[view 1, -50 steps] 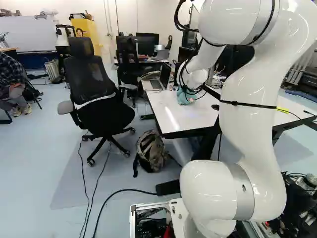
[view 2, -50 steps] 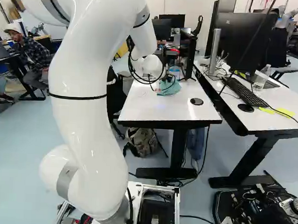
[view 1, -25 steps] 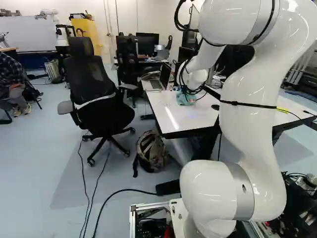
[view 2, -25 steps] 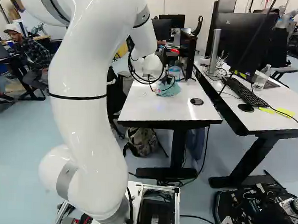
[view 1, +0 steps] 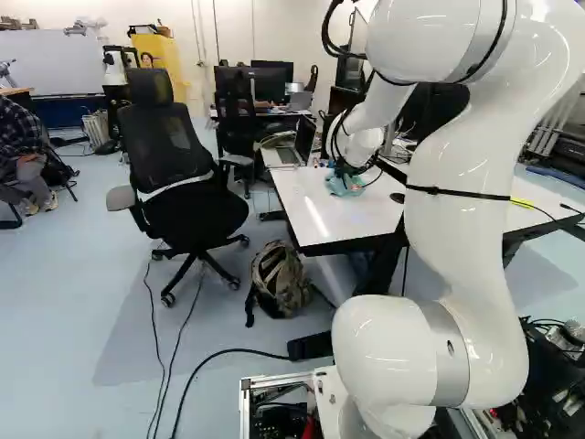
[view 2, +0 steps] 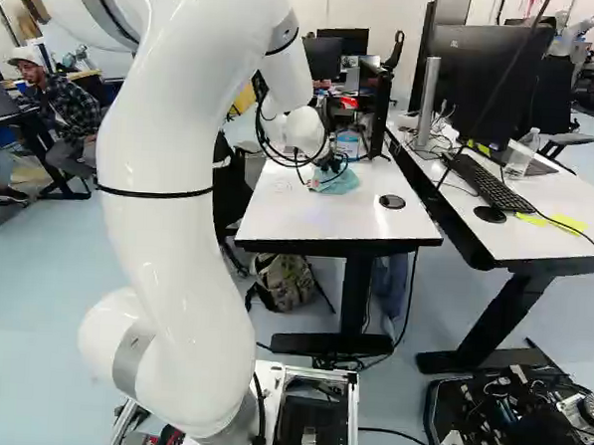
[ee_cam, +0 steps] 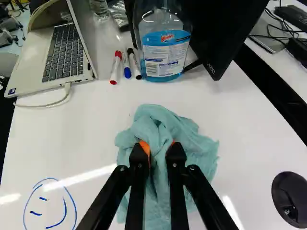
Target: Clean the table with the green towel
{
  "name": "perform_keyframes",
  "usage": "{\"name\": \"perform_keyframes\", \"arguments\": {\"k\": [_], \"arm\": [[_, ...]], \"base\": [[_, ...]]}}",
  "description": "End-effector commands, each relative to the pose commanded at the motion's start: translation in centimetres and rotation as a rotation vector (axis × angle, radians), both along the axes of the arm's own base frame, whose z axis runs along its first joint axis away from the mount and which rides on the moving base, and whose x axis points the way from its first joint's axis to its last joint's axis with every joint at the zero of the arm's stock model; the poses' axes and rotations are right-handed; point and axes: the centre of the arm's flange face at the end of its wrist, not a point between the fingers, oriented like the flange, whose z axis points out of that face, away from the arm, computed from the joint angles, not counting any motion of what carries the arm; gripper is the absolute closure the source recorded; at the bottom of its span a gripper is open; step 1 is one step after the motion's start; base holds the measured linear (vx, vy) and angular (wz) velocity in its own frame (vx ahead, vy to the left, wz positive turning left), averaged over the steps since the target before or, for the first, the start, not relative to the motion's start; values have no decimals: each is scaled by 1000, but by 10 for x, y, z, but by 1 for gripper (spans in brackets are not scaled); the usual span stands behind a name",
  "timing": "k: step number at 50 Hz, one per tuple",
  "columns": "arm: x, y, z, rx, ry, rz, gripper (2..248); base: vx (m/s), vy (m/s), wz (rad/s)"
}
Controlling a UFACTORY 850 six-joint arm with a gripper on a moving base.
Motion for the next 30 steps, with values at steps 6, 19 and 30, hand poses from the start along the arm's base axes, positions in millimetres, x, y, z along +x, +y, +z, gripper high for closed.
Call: {"name": "perform_keyframes", "arguments": {"k": [6, 19, 30], "arm": [[-1, 0, -1, 3, 13, 0, 199], [-2, 0, -2, 6, 26, 0, 199], [-2, 0, -2, 7, 31, 0, 199]], "base": [[0, 0, 0], [0, 0, 0], [0, 0, 0]]}}
